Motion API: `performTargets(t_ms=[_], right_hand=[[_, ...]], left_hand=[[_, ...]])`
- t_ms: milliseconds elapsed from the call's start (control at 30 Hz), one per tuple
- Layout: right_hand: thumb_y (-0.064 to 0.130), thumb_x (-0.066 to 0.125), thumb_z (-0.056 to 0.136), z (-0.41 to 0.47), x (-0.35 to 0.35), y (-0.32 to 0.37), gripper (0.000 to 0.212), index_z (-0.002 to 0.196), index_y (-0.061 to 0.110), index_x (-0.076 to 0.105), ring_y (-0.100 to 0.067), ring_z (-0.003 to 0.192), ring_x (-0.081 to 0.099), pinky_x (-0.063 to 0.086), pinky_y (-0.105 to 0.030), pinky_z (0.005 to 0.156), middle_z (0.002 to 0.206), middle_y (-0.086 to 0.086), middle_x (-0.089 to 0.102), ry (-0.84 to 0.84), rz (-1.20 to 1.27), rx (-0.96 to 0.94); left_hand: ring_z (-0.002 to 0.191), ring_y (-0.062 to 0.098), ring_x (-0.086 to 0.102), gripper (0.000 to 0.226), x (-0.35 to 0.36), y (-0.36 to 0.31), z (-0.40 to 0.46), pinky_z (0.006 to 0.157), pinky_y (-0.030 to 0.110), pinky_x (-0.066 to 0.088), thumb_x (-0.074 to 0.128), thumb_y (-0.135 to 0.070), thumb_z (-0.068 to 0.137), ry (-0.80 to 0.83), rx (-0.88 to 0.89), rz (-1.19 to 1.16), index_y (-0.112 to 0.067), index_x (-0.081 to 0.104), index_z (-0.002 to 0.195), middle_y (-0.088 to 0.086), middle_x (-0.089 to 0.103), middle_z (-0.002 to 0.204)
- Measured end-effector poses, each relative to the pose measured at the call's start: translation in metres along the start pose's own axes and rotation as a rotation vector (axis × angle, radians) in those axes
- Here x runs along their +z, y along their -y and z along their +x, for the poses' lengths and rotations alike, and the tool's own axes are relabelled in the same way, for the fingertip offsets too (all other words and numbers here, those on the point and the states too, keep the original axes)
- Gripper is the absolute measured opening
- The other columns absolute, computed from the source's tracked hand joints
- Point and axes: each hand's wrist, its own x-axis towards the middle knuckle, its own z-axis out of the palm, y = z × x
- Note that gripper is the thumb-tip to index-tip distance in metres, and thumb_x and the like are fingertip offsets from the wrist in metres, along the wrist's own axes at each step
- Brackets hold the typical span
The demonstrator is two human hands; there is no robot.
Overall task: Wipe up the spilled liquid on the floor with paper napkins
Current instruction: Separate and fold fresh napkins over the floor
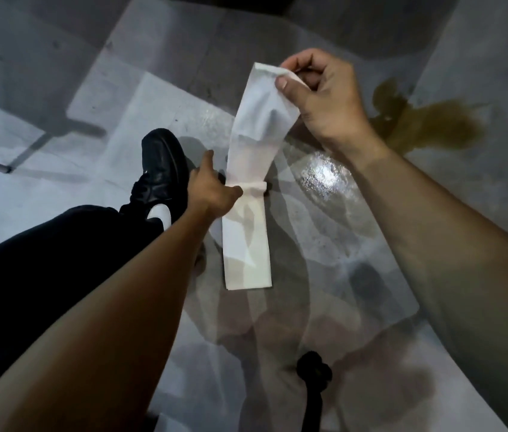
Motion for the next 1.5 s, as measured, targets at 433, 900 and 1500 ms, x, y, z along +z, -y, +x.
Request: performTargets(t_ms=[433,900,1500], right_hand=[[0.004,0.071,0.088,0.035,-0.006,0.006,0.016,0.095,0.018,0.068,-0.013,0.089,0.066,0.054,-0.029,0.081,0.096,-0.003,0.071,-0.045,0.107,-0.026],[0.004,0.070,0.090,0.036,0.005,0.050,0.014,0.103,0.007,0.066,-0.024,0.092,0.066,0.056,-0.041,0.082,0.102,-0.011,0.068,0.049,0.274,-0.083],[0.001,0.069,0.092,-0.043,0.004,0.144,0.010,0.102,0.003,0.065,-0.016,0.085,0.063,0.050,-0.033,0.077,0.094,-0.006,0.066,0.274,0.273,-0.217]], left_hand=[[0.105,0.031,0.057,0.083,0.024,0.002,-0.001,0.086,0.044,0.058,0.082,-0.017,0.066,0.039,0.280,0.217,-0.036,0.034,0.131,0.008,0.050,0.127],[0.125,0.030,0.041,0.020,0.008,-0.011,-0.017,0.092,0.043,0.054,0.070,-0.028,0.090,-0.123,0.456,0.358,-0.020,0.068,0.108,0.009,0.040,0.134],[0.124,0.031,0.046,0.032,-0.017,0.039,-0.115,0.093,0.047,0.055,0.067,-0.042,0.087,0.065,0.524,0.606,-0.026,0.065,0.115,0.008,0.045,0.137]])
